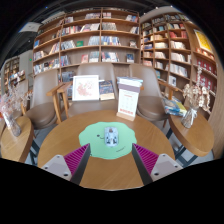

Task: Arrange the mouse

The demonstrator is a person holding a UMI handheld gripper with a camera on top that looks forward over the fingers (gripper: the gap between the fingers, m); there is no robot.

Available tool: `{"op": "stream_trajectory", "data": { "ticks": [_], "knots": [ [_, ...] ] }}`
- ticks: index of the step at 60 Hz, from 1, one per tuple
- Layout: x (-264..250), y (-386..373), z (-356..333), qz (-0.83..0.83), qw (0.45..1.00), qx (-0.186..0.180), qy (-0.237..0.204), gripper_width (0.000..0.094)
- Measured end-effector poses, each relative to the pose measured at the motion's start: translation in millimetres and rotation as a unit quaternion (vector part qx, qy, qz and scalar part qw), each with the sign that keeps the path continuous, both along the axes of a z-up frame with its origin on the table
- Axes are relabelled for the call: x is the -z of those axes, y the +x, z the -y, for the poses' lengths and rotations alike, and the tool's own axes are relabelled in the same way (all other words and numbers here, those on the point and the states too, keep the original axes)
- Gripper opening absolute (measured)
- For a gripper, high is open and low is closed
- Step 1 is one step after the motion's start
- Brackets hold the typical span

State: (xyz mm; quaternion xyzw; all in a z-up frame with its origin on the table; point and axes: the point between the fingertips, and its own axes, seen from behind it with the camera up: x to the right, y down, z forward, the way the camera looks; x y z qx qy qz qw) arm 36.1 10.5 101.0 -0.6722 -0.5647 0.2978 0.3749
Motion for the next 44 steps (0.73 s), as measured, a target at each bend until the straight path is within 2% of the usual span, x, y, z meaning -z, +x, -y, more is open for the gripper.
{"op": "stream_trajectory", "data": {
  "ticks": [9,19,28,36,44],
  "knots": [
    [-13.9,98.9,19.1,0.014,1.000,-0.014,-0.003,0.0854],
    [-16.5,169.0,27.6,0.015,0.999,-0.023,0.023,0.0854],
    [-23.0,201.2,33.3,0.004,0.999,-0.030,0.040,0.0854],
    [-22.0,211.5,44.3,0.008,0.998,-0.046,0.030,0.0852],
    [-27.9,214.7,41.4,-0.006,0.999,-0.043,0.029,0.0854]
  ]
}}
